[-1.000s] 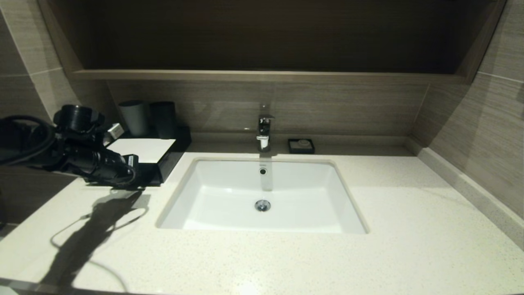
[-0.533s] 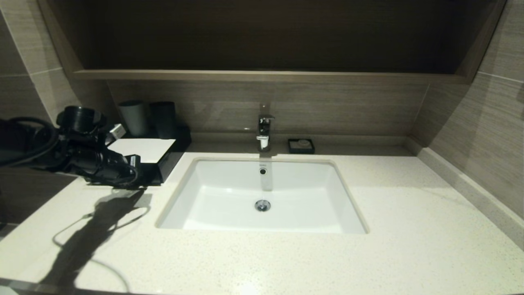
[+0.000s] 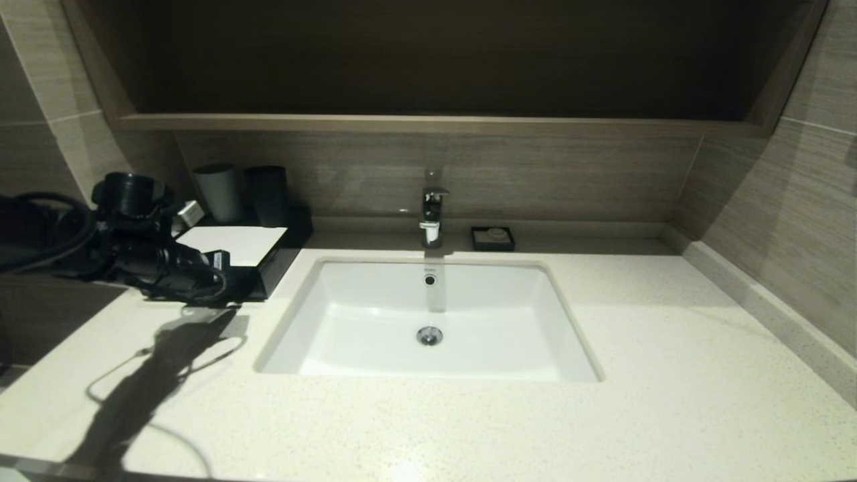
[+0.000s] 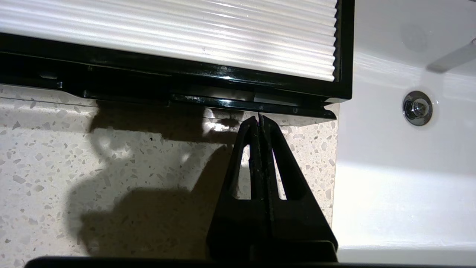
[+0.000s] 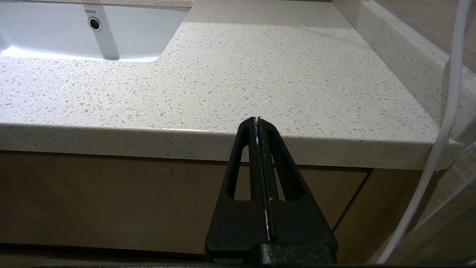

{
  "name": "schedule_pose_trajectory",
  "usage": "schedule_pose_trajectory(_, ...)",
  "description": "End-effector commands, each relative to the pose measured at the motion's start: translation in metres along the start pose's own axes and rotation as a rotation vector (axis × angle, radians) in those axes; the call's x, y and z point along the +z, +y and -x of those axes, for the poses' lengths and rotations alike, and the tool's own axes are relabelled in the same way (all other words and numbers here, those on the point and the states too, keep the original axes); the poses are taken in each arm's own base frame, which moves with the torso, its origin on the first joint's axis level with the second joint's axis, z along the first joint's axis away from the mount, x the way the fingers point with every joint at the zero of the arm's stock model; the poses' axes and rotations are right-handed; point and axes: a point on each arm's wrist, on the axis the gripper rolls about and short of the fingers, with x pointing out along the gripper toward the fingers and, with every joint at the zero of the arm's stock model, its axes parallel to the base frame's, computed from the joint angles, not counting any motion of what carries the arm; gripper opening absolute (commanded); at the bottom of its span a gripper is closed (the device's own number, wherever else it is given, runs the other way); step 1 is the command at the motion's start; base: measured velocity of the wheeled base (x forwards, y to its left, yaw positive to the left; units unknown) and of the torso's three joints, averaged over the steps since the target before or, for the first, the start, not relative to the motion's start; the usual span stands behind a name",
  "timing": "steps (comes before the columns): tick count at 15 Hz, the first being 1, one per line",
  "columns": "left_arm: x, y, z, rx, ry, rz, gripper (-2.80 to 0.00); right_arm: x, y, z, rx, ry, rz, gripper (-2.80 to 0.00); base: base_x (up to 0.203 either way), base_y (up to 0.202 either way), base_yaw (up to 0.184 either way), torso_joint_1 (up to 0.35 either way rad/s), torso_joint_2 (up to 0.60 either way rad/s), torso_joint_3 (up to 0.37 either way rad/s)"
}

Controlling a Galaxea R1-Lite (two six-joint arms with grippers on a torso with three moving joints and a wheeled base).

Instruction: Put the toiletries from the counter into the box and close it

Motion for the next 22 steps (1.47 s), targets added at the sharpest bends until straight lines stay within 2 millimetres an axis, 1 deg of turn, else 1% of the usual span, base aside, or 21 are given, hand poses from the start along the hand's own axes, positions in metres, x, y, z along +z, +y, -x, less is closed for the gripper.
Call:
schedule_pose_trajectory(1, -0.001, -0.001, 0.007, -0.003, -0.005, 0.000, -2.80, 0.000, 0.000, 0.000, 0.001, 0.003, 0.001, -2.80, 0.000, 0.000, 0.000, 0.000, 0.00, 0.000)
schedule_pose_trajectory(6, -0.012, -0.006, 0.034, -0.002, -0.012, -0.009, -2.80, 0.000, 0.000, 0.000, 0.001, 0.001, 0.001, -2.80, 0.000, 0.000, 0.000, 0.000, 0.00, 0.000)
schedule_pose_trajectory(11, -0.022, -0.014, 0.069, -0.006, -0.052, -0.022, -2.80, 0.000, 0.000, 0.000, 0.001, 0.001, 0.001, -2.80, 0.000, 0.000, 0.000, 0.000, 0.00, 0.000)
schedule_pose_trajectory(14, -0.029, -0.020, 0.100, -0.010, -0.106, -0.038, -2.80, 0.000, 0.000, 0.000, 0.001, 0.002, 0.001, -2.80, 0.000, 0.000, 0.000, 0.000, 0.00, 0.000)
schedule_pose_trajectory(16, -0.041, -0.024, 0.120, -0.031, -0.135, -0.064, -2.80, 0.000, 0.000, 0.000, 0.001, 0.001, 0.001, -2.80, 0.000, 0.000, 0.000, 0.000, 0.00, 0.000)
schedule_pose_trajectory(18, -0.049, -0.029, 0.142, -0.091, -0.183, -0.085, -2.80, 0.000, 0.000, 0.000, 0.001, 0.003, 0.001, -2.80, 0.000, 0.000, 0.000, 0.000, 0.00, 0.000)
schedule_pose_trajectory(20, -0.053, -0.032, 0.157, -0.151, -0.215, -0.097, -2.80, 0.000, 0.000, 0.000, 0.001, 0.002, 0.001, -2.80, 0.000, 0.000, 0.000, 0.000, 0.00, 0.000)
schedule_pose_trajectory(22, -0.065, -0.035, 0.172, -0.168, -0.245, -0.110, -2.80, 0.000, 0.000, 0.000, 0.001, 0.002, 0.001, -2.80, 0.000, 0.000, 0.000, 0.000, 0.00, 0.000)
